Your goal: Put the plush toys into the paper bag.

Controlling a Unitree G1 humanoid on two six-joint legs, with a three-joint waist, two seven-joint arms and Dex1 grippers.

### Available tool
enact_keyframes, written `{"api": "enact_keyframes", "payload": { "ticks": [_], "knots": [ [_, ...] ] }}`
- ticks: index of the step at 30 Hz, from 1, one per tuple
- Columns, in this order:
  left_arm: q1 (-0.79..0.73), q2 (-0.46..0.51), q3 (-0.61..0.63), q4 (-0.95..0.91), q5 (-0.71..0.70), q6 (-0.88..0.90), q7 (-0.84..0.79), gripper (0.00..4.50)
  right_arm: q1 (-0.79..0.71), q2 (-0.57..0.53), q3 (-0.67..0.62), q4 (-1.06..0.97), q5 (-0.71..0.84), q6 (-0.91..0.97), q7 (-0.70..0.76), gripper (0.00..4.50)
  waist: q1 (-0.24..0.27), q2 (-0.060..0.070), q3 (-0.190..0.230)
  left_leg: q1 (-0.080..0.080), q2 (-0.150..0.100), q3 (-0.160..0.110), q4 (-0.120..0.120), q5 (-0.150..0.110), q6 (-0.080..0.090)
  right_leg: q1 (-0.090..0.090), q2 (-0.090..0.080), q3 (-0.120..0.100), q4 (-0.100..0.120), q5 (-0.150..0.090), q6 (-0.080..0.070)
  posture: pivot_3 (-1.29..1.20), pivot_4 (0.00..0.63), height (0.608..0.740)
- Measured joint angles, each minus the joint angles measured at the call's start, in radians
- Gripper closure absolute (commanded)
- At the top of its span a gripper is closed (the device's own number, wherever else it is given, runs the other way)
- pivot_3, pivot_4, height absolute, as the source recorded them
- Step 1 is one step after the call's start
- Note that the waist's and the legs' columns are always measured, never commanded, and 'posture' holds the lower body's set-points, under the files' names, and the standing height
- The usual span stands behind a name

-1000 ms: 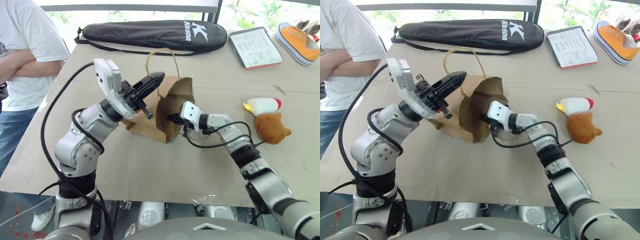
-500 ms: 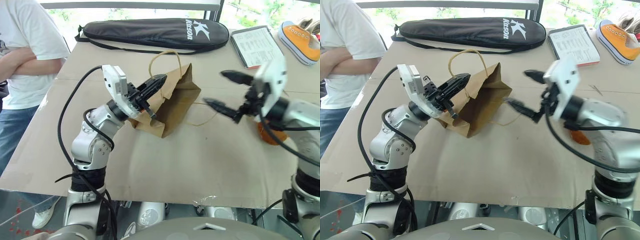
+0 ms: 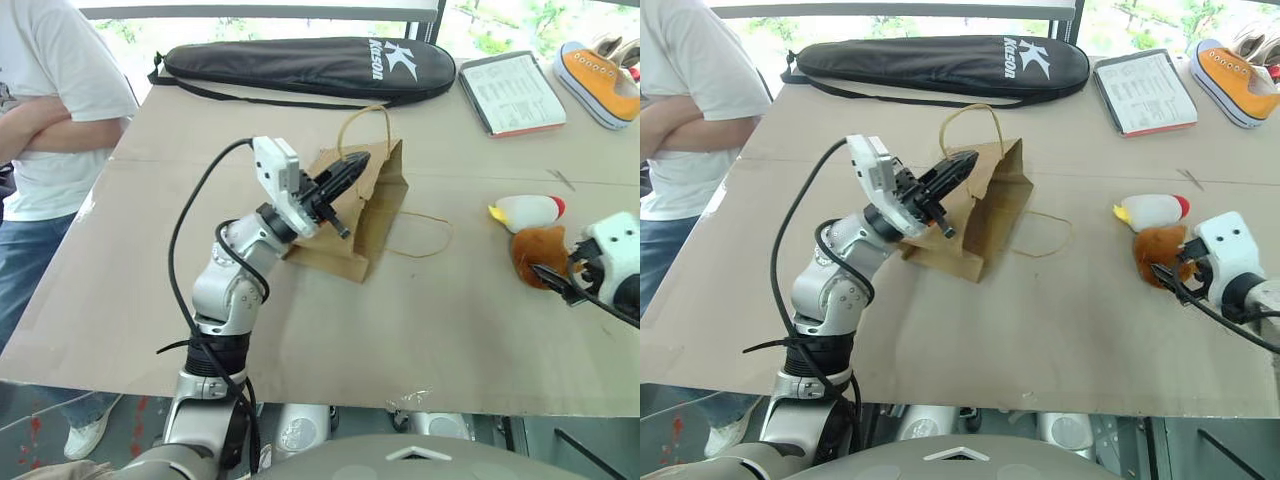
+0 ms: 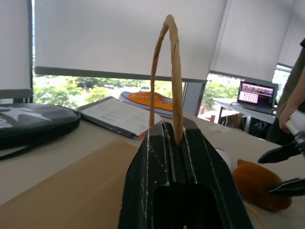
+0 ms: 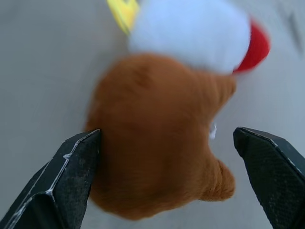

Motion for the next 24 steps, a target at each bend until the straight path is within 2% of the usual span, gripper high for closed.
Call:
{"api": "enact_keyframes", "payload": {
  "ticks": [2,4,5,7,9,11,13,15,17,19,21,22,24],
  "knots": [
    [0.0,-0.004,-0.007,-0.001,-0.001,0.001,-0.002,4.5,-0.02,-0.001,0.024,0.048,-0.008,-0.045,0.001,1.22,0.0,0.0,0.0,0.0,0.0,0.0,0.0,0.0,0.0,0.0,0.001,0.0,0.0,0.0,0.0,0.0,0.15,0.74],
    [0.0,-0.005,-0.008,-0.001,-0.006,0.006,-0.006,4.5,-0.031,-0.001,0.044,0.066,-0.011,-0.079,0.002,2.29,0.001,0.0,0.0,0.0,0.001,0.0,0.0,0.0,0.0,0.0,0.001,0.0,0.0,0.0,0.0,0.0,0.15,0.74],
    [0.0,-0.005,-0.008,-0.001,-0.007,0.007,-0.006,4.5,-0.03,-0.001,0.045,0.067,-0.011,-0.085,0.002,2.61,0.001,0.0,0.0,0.0,0.001,0.0,0.0,0.0,0.0,0.0,0.001,0.0,0.0,0.0,0.0,0.0,0.15,0.74],
    [-0.001,-0.01,-0.004,-0.001,-0.034,0.014,-0.02,4.5,-0.01,-0.001,0.036,0.059,-0.009,-0.11,0.004,3.71,0.004,0.0,0.0,0.0,0.001,0.0,0.001,0.001,-0.001,0.001,0.0,0.0,0.0,0.0,0.0,0.0,0.15,0.74],
    [-0.006,-0.019,0.013,-0.001,-0.084,0.027,-0.046,4.5,0.028,0.012,-0.012,0.019,0.018,-0.122,0.015,4.44,0.008,0.0,0.0,-0.001,0.001,0.0,0.001,0.001,-0.002,0.001,0.0,0.0,0.0,0.0,0.0,0.0,0.15,0.74],
    [-0.012,-0.031,0.032,0.0,-0.129,0.032,-0.063,4.5,0.047,0.042,-0.082,-0.032,0.081,-0.112,0.033,4.48,0.013,0.0,0.0,-0.001,0.002,0.0,0.001,0.001,-0.003,0.0,0.0,0.0,0.0,0.0,0.001,0.0,0.15,0.74],
    [-0.029,-0.049,0.045,0.0,-0.168,0.044,-0.072,4.5,0.028,0.082,-0.196,-0.123,0.212,-0.045,0.041,4.48,0.013,0.0,0.0,0.0,0.002,0.0,0.001,0.001,-0.003,0.0,0.0,0.0,0.0,0.0,0.001,0.0,0.15,0.74],
    [-0.044,-0.061,0.049,0.001,-0.197,0.052,-0.085,4.5,-0.025,0.09,-0.301,-0.21,0.379,0.049,0.031,4.48,0.012,0.0,0.0,0.0,0.002,0.0,0.001,0.001,-0.002,0.001,0.001,0.0,0.0,0.0,0.001,0.0,0.15,0.74],
    [-0.056,-0.068,0.051,0.017,-0.205,0.054,-0.091,4.5,-0.088,0.09,-0.345,-0.255,0.498,0.104,0.0,4.48,0.011,0.0,0.0,0.0,0.002,0.0,0.001,0.0,0.0,0.001,0.001,0.0,0.0,0.0,0.0,0.0,0.15,0.74],
    [-0.071,-0.072,0.052,0.042,-0.211,0.057,-0.103,4.5,-0.179,0.092,-0.347,-0.302,0.621,0.148,-0.058,4.48,0.009,0.0,0.0,0.0,0.002,-0.001,0.001,0.0,0.0,0.001,0.001,0.0,0.001,0.0,0.0,0.0,0.15,0.74],
    [-0.083,-0.072,0.051,0.059,-0.212,0.058,-0.117,4.5,-0.329,0.128,-0.29,-0.313,0.699,0.167,-0.164,4.48,0.002,-0.001,0.0,0.0,0.001,0.0,0.001,0.0,0.0,0.0,0.001,0.0,0.001,0.0,0.0,0.0,0.15,0.74],
    [-0.088,-0.074,0.048,0.06,-0.212,0.059,-0.12,4.5,-0.358,0.133,-0.275,-0.315,0.715,0.167,-0.187,4.48,0.002,0.0,0.0,0.0,0.001,0.0,0.001,0.0,0.0,0.0,0.001,0.0,0.001,0.0,0.0,0.0,0.15,0.74],
    [-0.097,-0.067,0.053,0.07,-0.21,0.056,-0.133,4.5,-0.475,0.2,-0.2,-0.304,0.779,0.166,-0.274,4.48,0.0,-0.001,0.001,-0.001,0.002,-0.001,0.001,0.001,-0.002,-0.001,0.001,0.0,0.001,0.0,0.0,0.0,0.15,0.74]
  ]
}}
